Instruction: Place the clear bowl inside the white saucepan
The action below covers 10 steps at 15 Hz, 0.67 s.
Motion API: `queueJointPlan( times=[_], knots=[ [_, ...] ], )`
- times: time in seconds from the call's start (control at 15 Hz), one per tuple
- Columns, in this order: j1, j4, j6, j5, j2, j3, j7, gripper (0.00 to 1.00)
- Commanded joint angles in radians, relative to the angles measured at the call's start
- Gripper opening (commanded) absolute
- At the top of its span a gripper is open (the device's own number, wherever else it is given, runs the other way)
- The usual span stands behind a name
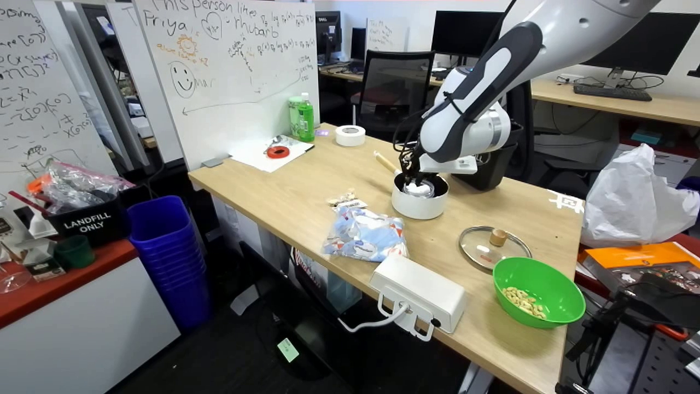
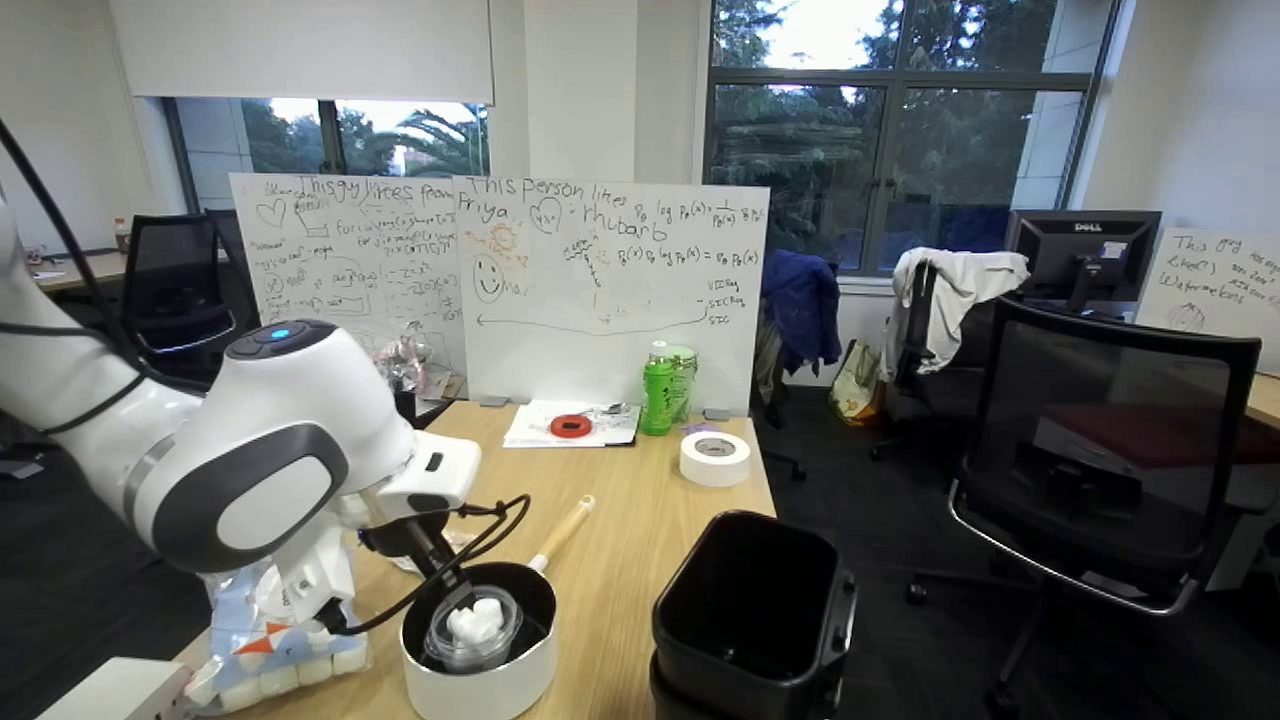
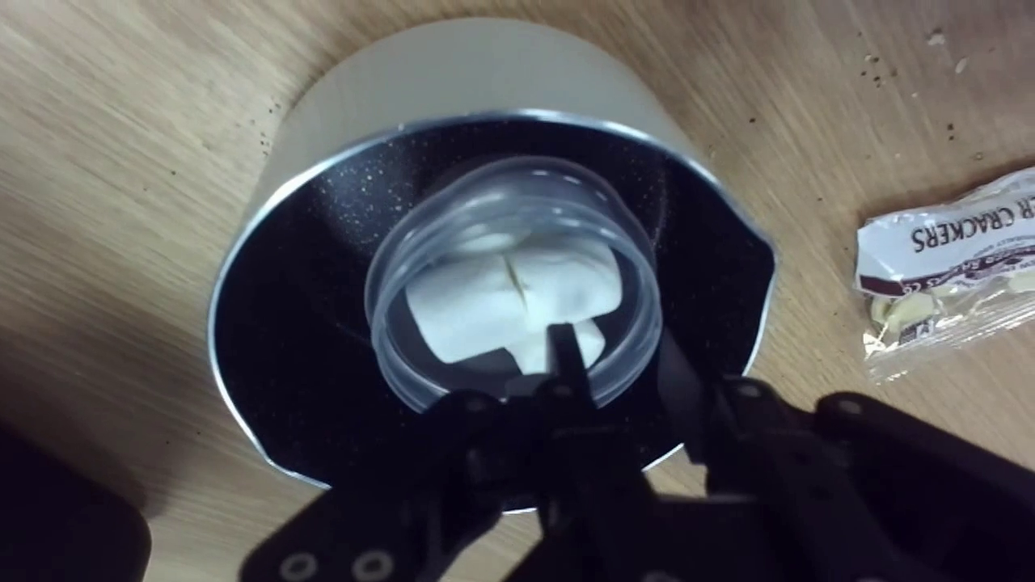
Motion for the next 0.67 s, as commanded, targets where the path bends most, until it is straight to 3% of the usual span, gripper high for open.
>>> queueJointPlan(
  times=[0.0,0.33,0.6],
  knots=[
    [-0.014,0.011,-0.031,-0.014,-0.004,0.015,0.006,0.62],
    [-0.021,0.000,-0.061,-0.016,-0.040,0.010,0.004,0.98],
    [-0.053,-0.020,-0.146,-0.018,-0.106,0.026,-0.017,1.00]
  ],
)
